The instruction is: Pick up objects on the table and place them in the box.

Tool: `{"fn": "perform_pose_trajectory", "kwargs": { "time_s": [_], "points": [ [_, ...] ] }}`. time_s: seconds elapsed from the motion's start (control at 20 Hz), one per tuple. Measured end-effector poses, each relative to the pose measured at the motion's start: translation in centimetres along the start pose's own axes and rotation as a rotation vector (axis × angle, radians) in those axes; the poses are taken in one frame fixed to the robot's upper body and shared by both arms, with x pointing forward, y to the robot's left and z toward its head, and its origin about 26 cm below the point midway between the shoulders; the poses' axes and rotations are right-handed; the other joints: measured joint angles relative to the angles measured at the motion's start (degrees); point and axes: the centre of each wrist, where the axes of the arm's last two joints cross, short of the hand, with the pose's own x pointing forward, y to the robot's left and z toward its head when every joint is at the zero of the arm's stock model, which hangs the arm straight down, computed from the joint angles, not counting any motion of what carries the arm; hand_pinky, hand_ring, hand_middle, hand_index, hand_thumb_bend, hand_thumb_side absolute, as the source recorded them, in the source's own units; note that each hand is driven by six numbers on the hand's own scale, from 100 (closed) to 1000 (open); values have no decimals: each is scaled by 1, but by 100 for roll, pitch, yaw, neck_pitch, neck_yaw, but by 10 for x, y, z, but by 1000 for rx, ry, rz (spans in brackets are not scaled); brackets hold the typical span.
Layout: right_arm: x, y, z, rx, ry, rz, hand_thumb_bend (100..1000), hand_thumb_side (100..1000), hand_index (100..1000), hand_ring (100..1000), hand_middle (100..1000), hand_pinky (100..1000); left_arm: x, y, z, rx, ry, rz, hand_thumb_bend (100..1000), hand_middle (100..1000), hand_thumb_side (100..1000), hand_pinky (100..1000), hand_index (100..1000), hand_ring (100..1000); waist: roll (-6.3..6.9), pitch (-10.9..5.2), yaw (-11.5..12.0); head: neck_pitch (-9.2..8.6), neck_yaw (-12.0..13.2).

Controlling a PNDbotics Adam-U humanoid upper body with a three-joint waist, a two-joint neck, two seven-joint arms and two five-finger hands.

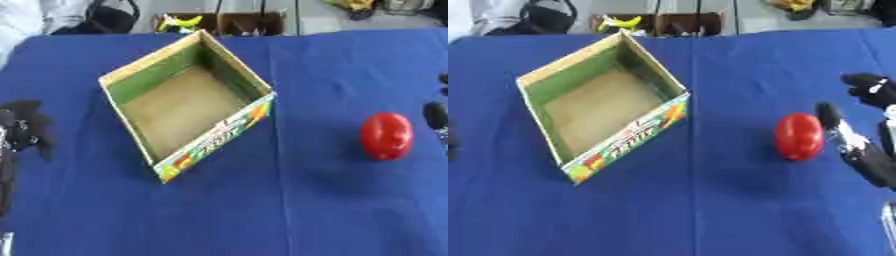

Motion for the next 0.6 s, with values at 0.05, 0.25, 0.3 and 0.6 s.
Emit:
{"fn": "perform_pose_trajectory", "kwargs": {
  "time_s": [0.05, 0.25, 0.3, 0.6],
  "points": [
    [0, 0, 0, 4, 0, 3, 588, 1000, 849, 788, 815, 789, 0, 0, 0, 0, 0, 0, 100, 506, 915, 271, 735, 417, 0, -8, 1, 0, 0],
    [-1, -2, 0, 21, -2, 23, 597, 1000, 855, 792, 820, 789, 0, 0, 0, 1, 2, -2, 100, 506, 916, 270, 735, 417, 0, -16, 4, 0, 0],
    [-1, -3, 0, 26, -3, 31, 599, 1000, 857, 793, 821, 789, 0, 1, 0, 0, 2, -3, 100, 506, 916, 270, 735, 417, 0, -16, 4, 0, 0],
    [-2, -10, -4, 92, -24, 113, 638, 910, 899, 817, 843, 804, 0, 1, 0, -1, 2, -6, 100, 506, 916, 269, 735, 416, -1, -8, 25, 0, -2]
  ]
}}
